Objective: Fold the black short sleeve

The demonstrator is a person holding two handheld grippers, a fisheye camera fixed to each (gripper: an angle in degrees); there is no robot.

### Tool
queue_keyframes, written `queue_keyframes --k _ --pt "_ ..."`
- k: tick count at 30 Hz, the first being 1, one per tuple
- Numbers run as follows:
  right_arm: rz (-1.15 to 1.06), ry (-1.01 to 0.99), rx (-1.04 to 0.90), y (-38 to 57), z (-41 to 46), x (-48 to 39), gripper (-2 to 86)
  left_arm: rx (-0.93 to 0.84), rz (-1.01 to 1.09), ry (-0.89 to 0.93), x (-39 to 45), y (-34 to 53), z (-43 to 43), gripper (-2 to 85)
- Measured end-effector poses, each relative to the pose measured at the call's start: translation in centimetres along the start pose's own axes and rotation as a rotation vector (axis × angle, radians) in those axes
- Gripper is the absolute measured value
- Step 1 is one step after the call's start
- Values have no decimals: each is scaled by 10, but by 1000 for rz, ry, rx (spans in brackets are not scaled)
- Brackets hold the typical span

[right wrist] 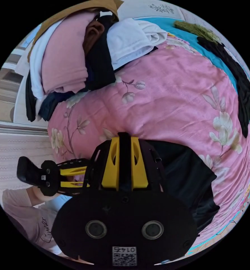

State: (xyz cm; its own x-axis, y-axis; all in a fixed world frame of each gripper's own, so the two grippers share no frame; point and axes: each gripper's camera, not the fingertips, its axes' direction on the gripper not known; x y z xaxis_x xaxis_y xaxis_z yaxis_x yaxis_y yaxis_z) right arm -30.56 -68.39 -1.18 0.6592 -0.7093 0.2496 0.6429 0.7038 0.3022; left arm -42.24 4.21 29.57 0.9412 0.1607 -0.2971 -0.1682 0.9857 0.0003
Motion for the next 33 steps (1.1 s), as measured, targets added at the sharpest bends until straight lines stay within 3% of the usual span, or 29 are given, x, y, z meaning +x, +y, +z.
queue_keyframes --k 3,9,14,18,21,28,33 --pt "37 -28 70 9 -5 9 19 -8 -20 34 -1 -2 4 13" --pt "136 -302 399 72 -53 58 9 56 22 17 18 -1 -3 -7" --pt "174 -358 570 169 -69 83 16 108 226 105 62 3 -17 14" --pt "265 -250 528 231 -57 103 39 5 301 215 84 8 -3 79" --pt "325 -144 380 256 -43 116 67 -20 326 146 95 10 8 87" --pt "237 -119 442 237 -53 124 72 -73 380 3 135 -3 60 79" --pt "333 -141 339 207 -35 157 52 -165 383 -30 151 -8 104 19"
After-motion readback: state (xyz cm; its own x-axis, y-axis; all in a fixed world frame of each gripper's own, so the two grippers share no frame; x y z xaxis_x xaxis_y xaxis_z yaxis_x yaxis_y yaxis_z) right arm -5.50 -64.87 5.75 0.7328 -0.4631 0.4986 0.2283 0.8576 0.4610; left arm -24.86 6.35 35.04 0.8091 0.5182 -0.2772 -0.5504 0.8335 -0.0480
